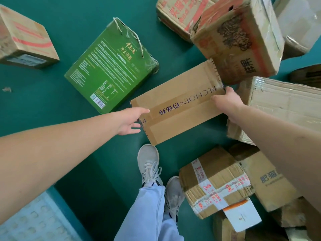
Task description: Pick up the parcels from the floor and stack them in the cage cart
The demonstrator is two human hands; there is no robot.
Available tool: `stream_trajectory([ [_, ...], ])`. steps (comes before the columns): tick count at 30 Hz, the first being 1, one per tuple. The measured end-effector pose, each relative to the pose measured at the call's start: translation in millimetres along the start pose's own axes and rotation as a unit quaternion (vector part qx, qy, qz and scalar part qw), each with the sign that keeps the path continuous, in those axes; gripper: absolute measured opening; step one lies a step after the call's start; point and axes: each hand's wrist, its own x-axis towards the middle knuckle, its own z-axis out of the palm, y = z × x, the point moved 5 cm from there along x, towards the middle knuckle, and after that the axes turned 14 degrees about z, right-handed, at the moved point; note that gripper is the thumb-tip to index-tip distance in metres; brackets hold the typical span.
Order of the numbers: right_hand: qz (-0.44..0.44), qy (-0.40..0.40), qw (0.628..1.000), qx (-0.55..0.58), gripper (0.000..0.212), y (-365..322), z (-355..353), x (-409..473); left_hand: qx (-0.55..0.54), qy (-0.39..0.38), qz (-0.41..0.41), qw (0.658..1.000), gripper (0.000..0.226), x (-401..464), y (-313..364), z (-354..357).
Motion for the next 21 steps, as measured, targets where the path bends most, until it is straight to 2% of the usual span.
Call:
stream_trajectory([
  [6, 0.026, 0.003, 0.999, 0.038, 0.076, -5, 5, -5, -0.04, 0.004, 0.006, 0.999, 0.07, -1, -6, -1],
  [10, -0.014, 0.025, 0.999, 0.02, 0.081, -12, -3, -39, -0.069, 0.016, 0.01, 0.997, 0.077, -33, -12, -17],
  [15, -0.043, 0.036, 0.998, 0.016, 0.096, -20, -39, -134, -0.132, 0.043, 0.032, 0.99, 0.078, -123, -4, -40],
  [21, -0.105, 0.039, 0.992, -0.057, 0.095, -27, -96, -277, -0.155, 0.045, 0.067, 0.985, 0.071, -262, 11, -68],
])
